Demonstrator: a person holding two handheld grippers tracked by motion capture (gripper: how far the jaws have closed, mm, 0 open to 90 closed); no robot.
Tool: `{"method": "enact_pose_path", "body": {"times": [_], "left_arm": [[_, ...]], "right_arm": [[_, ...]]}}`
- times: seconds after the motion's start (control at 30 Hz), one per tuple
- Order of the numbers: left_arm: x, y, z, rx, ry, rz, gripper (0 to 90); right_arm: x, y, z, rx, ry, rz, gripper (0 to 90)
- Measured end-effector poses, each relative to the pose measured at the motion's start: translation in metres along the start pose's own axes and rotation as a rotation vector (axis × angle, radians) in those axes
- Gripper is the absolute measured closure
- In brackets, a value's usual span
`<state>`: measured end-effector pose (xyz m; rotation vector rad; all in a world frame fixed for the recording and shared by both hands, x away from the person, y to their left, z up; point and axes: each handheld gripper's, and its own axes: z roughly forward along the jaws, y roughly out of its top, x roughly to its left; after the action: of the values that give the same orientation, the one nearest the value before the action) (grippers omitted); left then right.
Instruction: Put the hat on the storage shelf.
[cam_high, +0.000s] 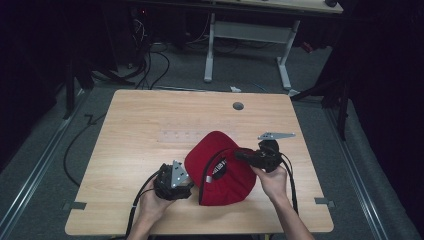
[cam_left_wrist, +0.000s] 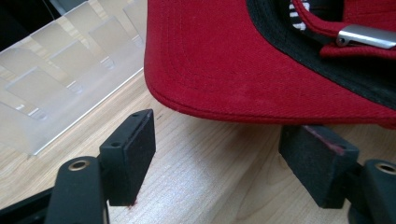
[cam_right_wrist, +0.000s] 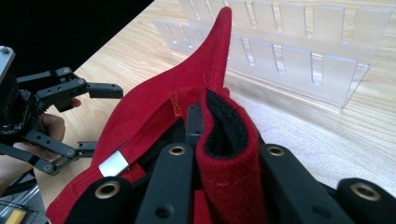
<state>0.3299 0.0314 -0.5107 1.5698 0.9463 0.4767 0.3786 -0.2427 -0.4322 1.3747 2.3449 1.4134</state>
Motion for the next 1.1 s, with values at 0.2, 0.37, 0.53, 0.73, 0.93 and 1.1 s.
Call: {"method": "enact_pose_path", "body": {"times": [0.2, 0.37, 0.53, 0.73, 0.93, 1.1], "left_arm": [[-0.001, -0.003, -0.001, 0.009, 0.007, 0.035, 27.3], [-0.002, -0.005, -0.002, 0.013, -0.003, 0.057, 30.4], [-0.002, -0.002, -0.003, -0.006, 0.004, 0.083, 30.6], [-0.003, -0.003, -0.001, 0.009, 0.011, 0.108, 31.5], [-0.007, 0.004, -0.003, -0.029, -0.033, 0.089, 48.5], [-0.006, 0.004, -0.004, -0.029, -0.048, 0.087, 56.3]], "right_arm": [[0.001, 0.002, 0.003, 0.022, 0.008, 0.005, 81.2], [0.004, 0.002, 0.006, 0.048, 0.017, 0.01, 81.1], [0.002, 0.002, 0.008, 0.07, 0.05, 0.031, 81.0], [0.007, 0.001, 0.012, 0.094, 0.086, 0.024, 80.8], [0.01, -0.002, 0.023, 0.116, 0.135, 0.032, 80.8], [0.011, -0.001, 0.022, 0.108, 0.152, 0.036, 80.5]]}}
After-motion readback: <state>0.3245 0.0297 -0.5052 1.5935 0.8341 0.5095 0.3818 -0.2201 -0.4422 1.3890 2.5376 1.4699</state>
